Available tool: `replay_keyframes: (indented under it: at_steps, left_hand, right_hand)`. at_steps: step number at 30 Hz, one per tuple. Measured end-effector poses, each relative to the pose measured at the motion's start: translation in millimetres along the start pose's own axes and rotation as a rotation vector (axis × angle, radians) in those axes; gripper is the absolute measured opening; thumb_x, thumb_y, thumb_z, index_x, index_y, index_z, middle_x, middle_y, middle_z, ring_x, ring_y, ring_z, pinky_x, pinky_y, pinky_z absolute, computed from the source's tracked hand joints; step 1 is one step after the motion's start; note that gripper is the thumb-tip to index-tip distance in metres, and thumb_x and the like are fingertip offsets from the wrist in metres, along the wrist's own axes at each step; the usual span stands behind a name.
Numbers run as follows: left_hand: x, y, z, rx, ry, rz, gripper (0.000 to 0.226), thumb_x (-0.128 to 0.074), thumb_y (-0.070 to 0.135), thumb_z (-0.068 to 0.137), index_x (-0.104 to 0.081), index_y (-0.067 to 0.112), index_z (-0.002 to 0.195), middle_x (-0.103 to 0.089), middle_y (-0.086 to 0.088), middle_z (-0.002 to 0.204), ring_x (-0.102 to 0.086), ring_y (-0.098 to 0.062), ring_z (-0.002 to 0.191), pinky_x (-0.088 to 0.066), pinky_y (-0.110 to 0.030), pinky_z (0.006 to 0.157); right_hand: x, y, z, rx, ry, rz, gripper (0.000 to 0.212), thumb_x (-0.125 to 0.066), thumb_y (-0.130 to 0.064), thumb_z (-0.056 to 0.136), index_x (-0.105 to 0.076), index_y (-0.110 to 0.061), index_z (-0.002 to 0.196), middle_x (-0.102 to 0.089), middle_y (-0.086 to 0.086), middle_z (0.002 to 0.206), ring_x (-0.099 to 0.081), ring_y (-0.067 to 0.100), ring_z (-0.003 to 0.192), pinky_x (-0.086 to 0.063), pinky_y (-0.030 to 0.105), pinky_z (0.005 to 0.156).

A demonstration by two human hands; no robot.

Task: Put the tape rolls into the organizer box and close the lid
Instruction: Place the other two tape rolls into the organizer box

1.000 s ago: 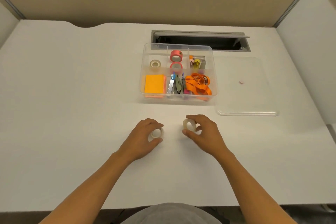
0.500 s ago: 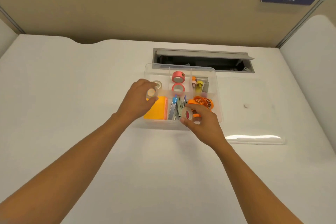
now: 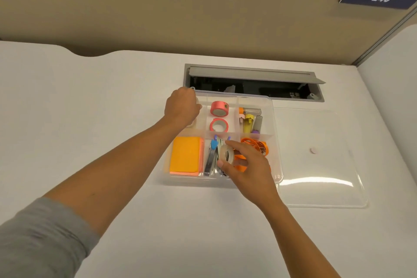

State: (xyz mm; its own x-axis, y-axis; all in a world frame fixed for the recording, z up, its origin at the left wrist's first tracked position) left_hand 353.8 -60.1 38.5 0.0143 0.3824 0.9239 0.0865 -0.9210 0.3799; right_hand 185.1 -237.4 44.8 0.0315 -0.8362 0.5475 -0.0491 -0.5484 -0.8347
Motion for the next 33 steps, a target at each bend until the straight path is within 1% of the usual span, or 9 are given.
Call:
replay_keyframes:
  at_steps: [5,9,13,19,23,25,29,31,33]
  left_hand:
    - [-7.5,-1.2,2.2,0.042,0.003,0.009,0.036,-0.068,0.038,0.083,-0.068,0.009,0.104,-0.070,-0.013,0.101,-0.067,-0.029,0.086,-0.047,-0.030,0.071]
    - [-12.5,-2.8,3.2,0.056,-0.024,0.000,0.037,-0.068,0.040,0.083,-0.067,0.009,0.103,-0.071,-0.012,0.098,-0.067,-0.028,0.083,-0.044,-0.028,0.068]
    - [-6.9,0.0,-0.1,0.046,-0.036,0.005,0.034,-0.068,0.037,0.084,-0.067,0.008,0.102,-0.070,-0.013,0.098,-0.067,-0.028,0.081,-0.047,-0.029,0.069]
    - [28.3,-20.0,-18.8,-0.024,0.165,-0.032,0.025,-0.066,0.018,0.086,-0.067,0.006,0.108,-0.067,-0.015,0.107,-0.066,-0.031,0.089,-0.051,-0.036,0.073]
    - [29.3,-53.2,-27.8,0.106,0.123,-0.243,0.031,-0.061,0.023,0.090,-0.062,0.010,0.119,-0.061,-0.012,0.124,-0.062,-0.030,0.105,-0.048,-0.035,0.082]
    - [22.2,-64.1,-30.1,0.128,0.049,-0.326,0.033,-0.061,0.024,0.091,-0.061,0.012,0.121,-0.064,-0.010,0.122,-0.062,-0.028,0.104,-0.048,-0.035,0.086]
    - [18.1,-77.0,-31.7,0.163,-0.005,-0.442,0.032,-0.063,0.023,0.089,-0.062,0.012,0.118,-0.069,-0.012,0.109,-0.065,-0.026,0.094,-0.054,-0.036,0.087]
    - [17.4,-79.5,-31.5,0.178,-0.017,-0.484,0.031,-0.064,0.024,0.088,-0.063,0.011,0.117,-0.070,-0.012,0.105,-0.067,-0.028,0.090,-0.057,-0.045,0.085]
    - [17.0,-80.0,-32.0,0.177,-0.019,-0.498,0.032,-0.065,0.024,0.088,-0.063,0.011,0.117,-0.070,-0.012,0.103,-0.067,-0.028,0.087,-0.057,-0.047,0.083]
  right_hand:
    - [-5.5,-3.4,-7.7,-0.005,-0.013,-0.023,0.049,-0.066,-0.052,0.077,-0.057,-0.035,0.123,-0.059,-0.016,0.122,-0.059,0.011,0.107,-0.055,0.039,0.088]
    - [-8.4,-9.6,-7.3,0.017,-0.029,-0.029,0.053,-0.062,-0.057,0.076,-0.056,-0.036,0.125,-0.057,-0.016,0.126,-0.056,0.010,0.113,-0.054,0.040,0.091]
    - [-8.4,-9.3,-1.2,0.017,-0.051,-0.042,0.050,-0.066,-0.050,0.079,-0.056,-0.036,0.126,-0.056,-0.018,0.127,-0.053,0.008,0.116,-0.053,0.042,0.093]
    - [-13.1,-19.2,33.6,0.093,-0.106,-0.120,0.046,-0.068,-0.041,0.084,-0.055,-0.030,0.128,-0.058,-0.009,0.129,-0.052,0.007,0.113,-0.052,0.040,0.093]
    - [-28.0,-36.0,81.2,0.197,-0.171,-0.272,0.047,-0.068,-0.030,0.086,-0.052,-0.029,0.131,-0.052,-0.002,0.134,-0.046,0.013,0.119,-0.039,0.030,0.096]
    - [-40.0,-44.5,109.4,0.255,-0.212,-0.358,0.050,-0.068,-0.021,0.086,-0.051,-0.027,0.132,-0.051,0.001,0.132,-0.045,0.017,0.120,-0.036,0.029,0.095]
    - [-69.3,-60.4,152.0,0.378,-0.286,-0.625,0.057,-0.071,-0.008,0.082,-0.051,-0.022,0.133,-0.051,0.005,0.135,-0.045,0.026,0.124,-0.047,0.044,0.093]
    - [-82.4,-66.8,164.4,0.443,-0.332,-0.742,0.058,-0.073,-0.007,0.080,-0.052,-0.020,0.132,-0.054,0.007,0.133,-0.046,0.029,0.122,-0.050,0.046,0.088]
    - [-91.1,-70.3,172.9,0.498,-0.342,-0.833,0.054,-0.073,-0.006,0.079,-0.056,-0.018,0.128,-0.058,0.010,0.127,-0.050,0.030,0.117,-0.051,0.044,0.080]
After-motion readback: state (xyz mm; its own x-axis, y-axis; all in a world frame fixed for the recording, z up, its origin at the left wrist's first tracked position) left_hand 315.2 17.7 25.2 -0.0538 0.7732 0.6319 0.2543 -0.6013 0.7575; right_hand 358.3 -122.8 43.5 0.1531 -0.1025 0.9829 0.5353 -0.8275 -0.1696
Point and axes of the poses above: each hand's wrist, its own z-axis towards the middle knuckle, its own x-axis out of the back of the hand, y = z × x, the point moved 7 cm from there along z, towards the middle knuckle
